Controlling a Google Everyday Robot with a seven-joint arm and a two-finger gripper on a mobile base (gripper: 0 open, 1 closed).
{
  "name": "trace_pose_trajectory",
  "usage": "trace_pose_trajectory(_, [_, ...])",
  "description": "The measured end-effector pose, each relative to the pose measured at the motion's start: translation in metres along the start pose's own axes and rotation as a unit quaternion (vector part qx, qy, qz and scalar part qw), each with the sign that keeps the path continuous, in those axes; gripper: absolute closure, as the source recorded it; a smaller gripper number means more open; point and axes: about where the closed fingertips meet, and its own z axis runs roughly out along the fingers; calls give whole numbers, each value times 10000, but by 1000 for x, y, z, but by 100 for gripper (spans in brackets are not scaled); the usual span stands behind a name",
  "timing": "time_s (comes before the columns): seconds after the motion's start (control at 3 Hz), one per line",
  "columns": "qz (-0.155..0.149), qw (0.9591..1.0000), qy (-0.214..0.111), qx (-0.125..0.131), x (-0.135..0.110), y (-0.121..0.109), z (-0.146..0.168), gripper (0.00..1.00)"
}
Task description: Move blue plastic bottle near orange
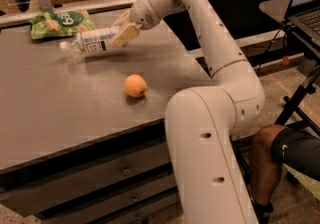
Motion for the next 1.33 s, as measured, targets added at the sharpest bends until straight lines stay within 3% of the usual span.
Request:
trace_pose_trajectory(0.33, [58, 9999, -105, 85, 4, 12, -40, 100])
trace_pose_trajectory(1.0, [467, 9980, 29, 431, 35, 43, -99, 100])
trace_pose_trajectory(1.33, [661, 9964, 165, 498, 50, 65, -106, 100])
